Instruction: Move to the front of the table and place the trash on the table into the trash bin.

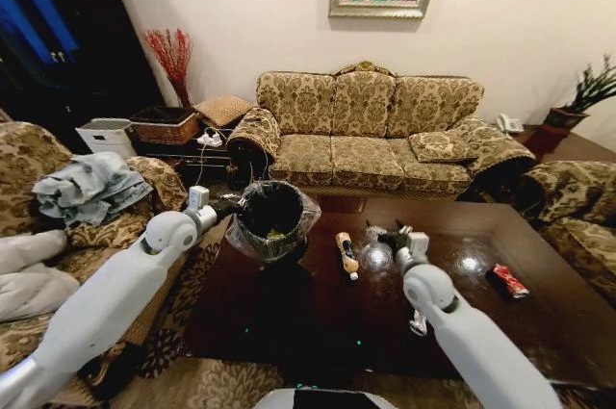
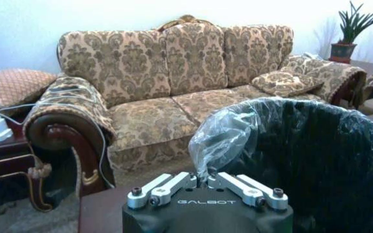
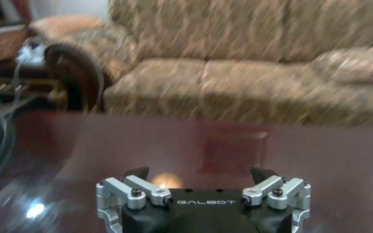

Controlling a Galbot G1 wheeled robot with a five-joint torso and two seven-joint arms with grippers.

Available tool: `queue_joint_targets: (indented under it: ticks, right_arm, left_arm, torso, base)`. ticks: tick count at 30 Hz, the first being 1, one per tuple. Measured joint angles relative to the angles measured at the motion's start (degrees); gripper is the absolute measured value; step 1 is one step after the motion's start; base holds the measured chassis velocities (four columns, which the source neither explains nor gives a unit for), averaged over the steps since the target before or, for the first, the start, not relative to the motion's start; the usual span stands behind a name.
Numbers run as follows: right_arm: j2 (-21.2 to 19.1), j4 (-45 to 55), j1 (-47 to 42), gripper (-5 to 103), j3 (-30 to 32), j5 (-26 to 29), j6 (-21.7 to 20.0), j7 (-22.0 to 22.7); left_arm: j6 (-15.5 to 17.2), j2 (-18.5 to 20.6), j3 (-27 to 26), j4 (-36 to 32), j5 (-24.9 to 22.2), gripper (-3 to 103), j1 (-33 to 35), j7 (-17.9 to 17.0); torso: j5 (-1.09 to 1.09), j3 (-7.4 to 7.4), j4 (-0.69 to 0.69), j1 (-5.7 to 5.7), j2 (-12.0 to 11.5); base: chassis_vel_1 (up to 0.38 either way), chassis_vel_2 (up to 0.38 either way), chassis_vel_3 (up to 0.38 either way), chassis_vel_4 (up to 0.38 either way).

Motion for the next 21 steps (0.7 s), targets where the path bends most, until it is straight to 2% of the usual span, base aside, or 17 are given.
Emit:
queue_joint_targets:
  ticks: [3,5,9,20,21]
  right_arm:
    - [2.1,-3.9,1.2,100,-1.6,-0.2,0.0,-2.1]
    - [5.6,-9.6,3.0,100,-2.5,-1.4,0.0,-3.4]
    - [8.4,-14.0,4.3,100,-2.7,-3.0,-0.7,-3.3]
    - [12.1,-19.9,5.2,101,-2.3,-1.8,-2.8,-3.9]
    - [12.5,-20.2,5.3,97,-2.3,-1.3,-3.2,-3.3]
  left_arm:
    - [-0.2,0.0,-0.3,0.0,0.0,3,0.3,0.0]
    - [-0.4,0.0,-0.5,-0.4,0.1,3,0.8,0.1]
    - [-0.9,0.4,-1.9,-1.4,0.1,3,2.9,0.1]
    - [-1.8,0.9,-3.8,-1.8,0.2,3,4.9,0.2]
    - [-1.8,0.8,-3.8,-1.9,0.2,3,4.7,0.2]
  torso:
    - [-0.02,0.00,0.01,0.00,0.0]
    - [-0.02,0.00,-0.01,0.00,0.0]
    - [-0.03,0.00,-0.01,0.00,0.0]
    - [-0.04,0.00,-0.01,0.00,0.0]
    - [-0.01,0.00,-0.01,0.00,0.0]
  base:
    - [0.000,0.000,0.000,0.000]
    - [0.000,0.000,0.000,0.000]
    - [0.000,0.000,0.000,0.000]
    - [0.000,0.000,0.000,0.000]
    - [0.000,0.000,0.000,0.000]
